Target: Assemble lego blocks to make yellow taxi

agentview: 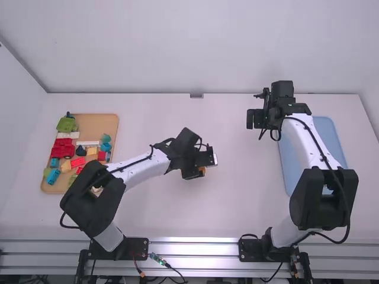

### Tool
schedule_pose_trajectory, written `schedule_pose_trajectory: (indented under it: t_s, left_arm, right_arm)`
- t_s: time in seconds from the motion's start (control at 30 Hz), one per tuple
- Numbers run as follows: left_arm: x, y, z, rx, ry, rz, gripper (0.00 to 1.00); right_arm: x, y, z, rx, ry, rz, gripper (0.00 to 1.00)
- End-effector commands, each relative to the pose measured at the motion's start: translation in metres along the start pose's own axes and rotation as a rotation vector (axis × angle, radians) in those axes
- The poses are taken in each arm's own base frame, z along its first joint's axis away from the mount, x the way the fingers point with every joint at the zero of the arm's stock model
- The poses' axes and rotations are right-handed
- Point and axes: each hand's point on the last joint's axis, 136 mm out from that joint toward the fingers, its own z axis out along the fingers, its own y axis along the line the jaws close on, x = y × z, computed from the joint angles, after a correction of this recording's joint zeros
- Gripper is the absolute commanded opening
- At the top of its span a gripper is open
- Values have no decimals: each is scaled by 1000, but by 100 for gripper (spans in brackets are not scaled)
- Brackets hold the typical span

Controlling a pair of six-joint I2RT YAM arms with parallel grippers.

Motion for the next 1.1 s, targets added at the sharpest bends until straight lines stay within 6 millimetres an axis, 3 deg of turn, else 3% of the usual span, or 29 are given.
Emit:
schedule_pose_trajectory:
  t_s: [0.0,0.1,0.27,0.43,0.63,0.87,1.07]
  left_arm:
    - [12,-11,18,28,56,-17,11]
    - [22,-20,33,69,104,-16,8]
    - [26,-16,36,70,131,-25,7]
    - [23,-27,37,118,104,8,16]
    - [26,-27,40,116,109,7,52]
    - [28,-28,43,121,115,5,69]
    - [27,-27,43,118,111,7,99]
  right_arm:
    - [-8,0,-3,4,-17,-6,99]
    - [-8,0,-3,5,-17,-4,99]
    - [-8,0,-3,5,-17,-5,99]
    - [-10,0,-3,5,-25,-5,99]
    - [-10,0,-3,5,-24,-5,99]
    - [-8,0,-3,5,-18,-1,99]
    - [-7,0,-3,5,-14,-4,99]
